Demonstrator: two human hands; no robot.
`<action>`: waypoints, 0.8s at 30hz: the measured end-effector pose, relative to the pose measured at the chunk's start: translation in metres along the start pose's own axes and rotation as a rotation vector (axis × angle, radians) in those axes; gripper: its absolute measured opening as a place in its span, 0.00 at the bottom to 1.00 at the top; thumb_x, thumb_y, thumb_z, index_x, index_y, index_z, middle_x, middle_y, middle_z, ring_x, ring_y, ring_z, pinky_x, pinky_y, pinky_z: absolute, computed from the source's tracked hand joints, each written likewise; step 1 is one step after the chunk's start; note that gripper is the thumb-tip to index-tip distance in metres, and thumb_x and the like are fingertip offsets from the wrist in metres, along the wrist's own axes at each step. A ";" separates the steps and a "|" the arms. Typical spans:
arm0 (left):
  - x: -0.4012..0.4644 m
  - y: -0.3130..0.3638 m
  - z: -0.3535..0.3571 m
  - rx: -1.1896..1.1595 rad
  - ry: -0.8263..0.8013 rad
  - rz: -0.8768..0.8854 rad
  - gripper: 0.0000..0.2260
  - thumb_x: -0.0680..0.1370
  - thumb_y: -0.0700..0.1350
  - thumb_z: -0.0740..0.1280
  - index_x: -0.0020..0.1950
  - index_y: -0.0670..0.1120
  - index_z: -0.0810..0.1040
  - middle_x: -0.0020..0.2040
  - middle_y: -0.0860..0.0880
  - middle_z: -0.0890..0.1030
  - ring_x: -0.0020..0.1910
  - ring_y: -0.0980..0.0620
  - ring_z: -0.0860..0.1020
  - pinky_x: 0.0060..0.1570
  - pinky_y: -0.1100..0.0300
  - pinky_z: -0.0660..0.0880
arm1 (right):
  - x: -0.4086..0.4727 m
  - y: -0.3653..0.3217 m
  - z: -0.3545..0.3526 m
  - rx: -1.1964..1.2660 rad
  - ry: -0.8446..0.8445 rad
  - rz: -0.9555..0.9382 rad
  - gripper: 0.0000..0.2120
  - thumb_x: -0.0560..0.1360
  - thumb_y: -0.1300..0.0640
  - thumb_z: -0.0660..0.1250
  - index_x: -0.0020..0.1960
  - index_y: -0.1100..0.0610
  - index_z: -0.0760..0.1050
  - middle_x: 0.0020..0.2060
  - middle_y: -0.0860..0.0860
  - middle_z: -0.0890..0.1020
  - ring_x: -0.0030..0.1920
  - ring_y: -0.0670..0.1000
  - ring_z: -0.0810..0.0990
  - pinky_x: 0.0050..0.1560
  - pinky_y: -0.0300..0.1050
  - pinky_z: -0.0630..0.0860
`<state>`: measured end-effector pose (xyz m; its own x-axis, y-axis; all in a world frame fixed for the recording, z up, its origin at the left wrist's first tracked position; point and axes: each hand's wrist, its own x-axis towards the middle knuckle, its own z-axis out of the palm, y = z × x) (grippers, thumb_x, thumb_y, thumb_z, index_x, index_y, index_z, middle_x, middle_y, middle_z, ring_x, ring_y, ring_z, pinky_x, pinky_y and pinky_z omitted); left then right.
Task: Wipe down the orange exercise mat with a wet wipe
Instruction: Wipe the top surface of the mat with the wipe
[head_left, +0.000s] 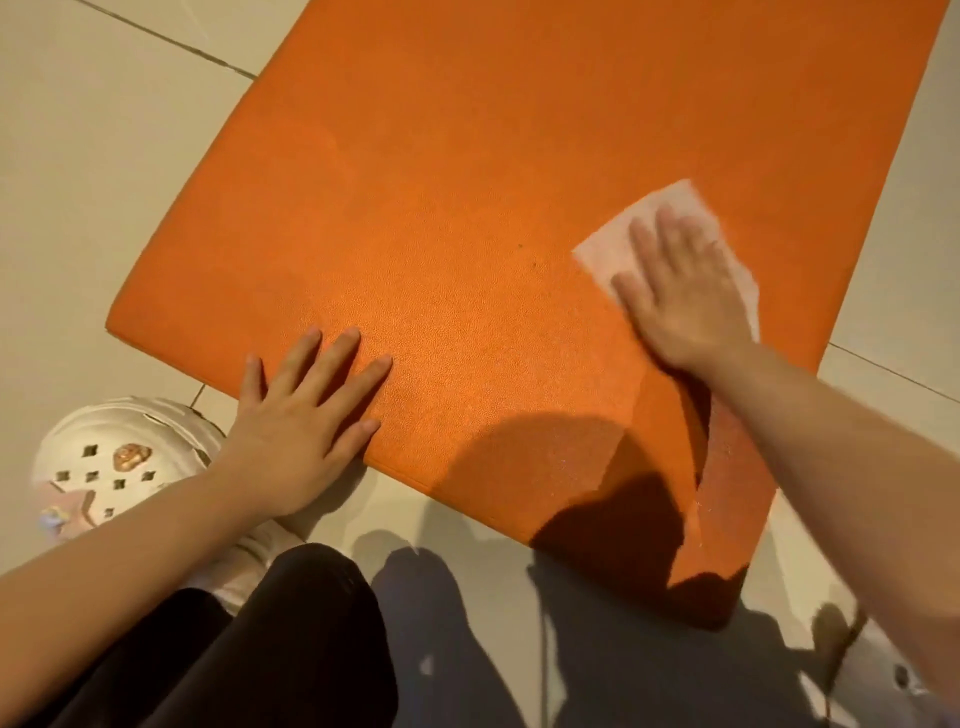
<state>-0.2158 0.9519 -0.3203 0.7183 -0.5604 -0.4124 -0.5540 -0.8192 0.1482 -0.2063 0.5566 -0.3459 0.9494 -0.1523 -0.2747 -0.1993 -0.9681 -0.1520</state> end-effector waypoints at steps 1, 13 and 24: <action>0.000 0.000 0.000 -0.001 0.007 -0.004 0.26 0.82 0.63 0.44 0.77 0.54 0.62 0.76 0.43 0.66 0.73 0.36 0.63 0.58 0.24 0.64 | 0.014 0.010 -0.008 0.002 -0.019 0.068 0.34 0.79 0.33 0.41 0.80 0.48 0.43 0.80 0.52 0.43 0.79 0.55 0.41 0.77 0.54 0.38; 0.002 0.006 0.006 0.012 0.091 -0.023 0.25 0.83 0.60 0.45 0.76 0.53 0.64 0.75 0.43 0.66 0.73 0.36 0.63 0.58 0.23 0.64 | -0.009 -0.057 0.012 -0.050 0.022 -0.425 0.33 0.81 0.40 0.46 0.79 0.57 0.54 0.79 0.55 0.55 0.79 0.59 0.51 0.77 0.55 0.44; 0.000 0.007 0.013 0.066 0.131 -0.028 0.25 0.83 0.61 0.46 0.76 0.52 0.63 0.75 0.43 0.66 0.72 0.36 0.64 0.58 0.27 0.64 | -0.105 -0.121 0.049 0.014 -0.084 -0.788 0.30 0.80 0.40 0.50 0.78 0.53 0.61 0.76 0.51 0.65 0.76 0.54 0.61 0.76 0.52 0.52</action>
<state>-0.2249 0.9482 -0.3306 0.7803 -0.5517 -0.2945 -0.5561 -0.8276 0.0768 -0.2936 0.6990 -0.3450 0.7907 0.5930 -0.1524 0.5204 -0.7820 -0.3430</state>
